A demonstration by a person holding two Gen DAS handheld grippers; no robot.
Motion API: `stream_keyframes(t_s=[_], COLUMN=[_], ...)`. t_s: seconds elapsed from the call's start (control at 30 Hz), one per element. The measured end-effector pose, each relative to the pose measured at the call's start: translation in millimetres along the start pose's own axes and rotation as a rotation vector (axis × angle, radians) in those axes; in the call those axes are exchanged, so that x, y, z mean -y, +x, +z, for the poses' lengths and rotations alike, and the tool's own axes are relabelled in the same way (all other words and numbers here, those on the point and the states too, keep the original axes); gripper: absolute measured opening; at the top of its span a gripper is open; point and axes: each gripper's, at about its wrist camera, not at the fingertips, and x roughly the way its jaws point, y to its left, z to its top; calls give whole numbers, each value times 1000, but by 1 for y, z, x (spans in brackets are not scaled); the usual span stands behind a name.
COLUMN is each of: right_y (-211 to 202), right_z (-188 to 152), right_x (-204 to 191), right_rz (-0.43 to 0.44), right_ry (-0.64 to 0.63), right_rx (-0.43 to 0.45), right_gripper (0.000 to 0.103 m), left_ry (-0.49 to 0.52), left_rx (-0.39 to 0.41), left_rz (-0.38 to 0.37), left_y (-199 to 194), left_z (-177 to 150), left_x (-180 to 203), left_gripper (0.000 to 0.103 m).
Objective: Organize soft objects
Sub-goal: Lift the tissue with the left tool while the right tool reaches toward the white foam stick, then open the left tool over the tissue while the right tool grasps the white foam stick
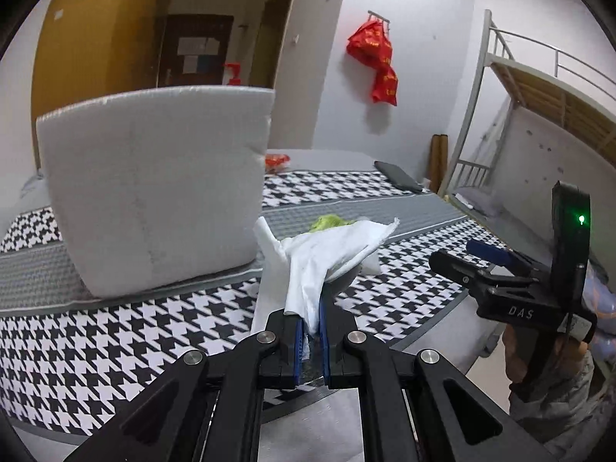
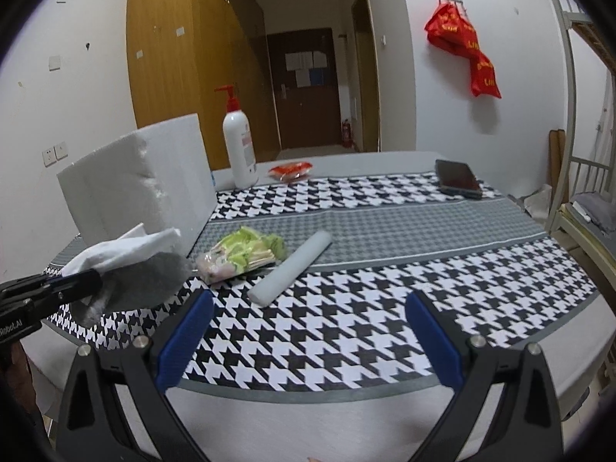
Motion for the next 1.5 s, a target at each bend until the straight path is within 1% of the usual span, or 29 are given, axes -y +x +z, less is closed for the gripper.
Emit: stream_keyframes(t_s=[0.2, 0.37, 0.47, 0.67, 0.73, 0.77, 0.8, 0.83, 0.87, 0.9, 1.0, 1.03, 1.07, 1.13, 1.17, 1.4, 1.5], right_y=[16, 36, 49, 64, 67, 68, 69, 70, 71, 72, 76, 78, 80, 85, 86, 93, 95], right_z=[5, 11, 12, 14, 15, 15, 16, 16, 16, 17, 19, 19, 19, 18, 17, 19, 19], right_x=[-10, -14, -14, -15, -17, -18, -19, -20, -20, -20, -21, -22, -22, -21, -21, -23, -26], right_rz=[-5, -33, -24, -34, -37, -39, -39, -40, -42, -43, -44, -43, -43, -43, -41, -65, -79], right_ry=[-17, 4, 27, 38, 28, 25, 21, 17, 15, 15, 12, 10, 9, 11, 13, 2, -14], right_rx=[-38, -106, -148, -187, -195, -197, -198, -200, -201, -202, -208, -217, -224, -251, -256, -275, -277], right_gripper=[101, 101, 101, 101, 101, 101, 101, 101, 101, 101, 92, 87, 84, 70, 68, 67, 62], left_ry=[-16, -7, -8, -11, -9, -6, -4, -3, -1, 1, 21, 25, 30, 31, 29, 15, 20], left_rx=[-33, -31, -36, -35, -36, -38, -34, -24, -13, 1, 16, 15, 12, 8, 8, 8, 9], left_rz=[14, 25, 26, 28, 31, 32, 35, 39, 41, 43, 36, 37, 36, 32, 31, 30, 29], left_y=[8, 10, 10, 7, 6, 5, 3, 0, -3, -7, -13, -13, -13, -12, -11, -10, -10], left_z=[-4, -6, -9, -15, -16, -16, -17, -17, -16, -16, -14, -14, -15, -14, -14, -13, -13], left_x=[-10, -13, -17, -25, -28, -29, -29, -29, -29, -29, -26, -25, -25, -24, -24, -26, -24], left_gripper=[8, 8, 8, 9, 14, 26, 44, 54, 69, 73, 76, 76, 76, 77, 77, 77, 77])
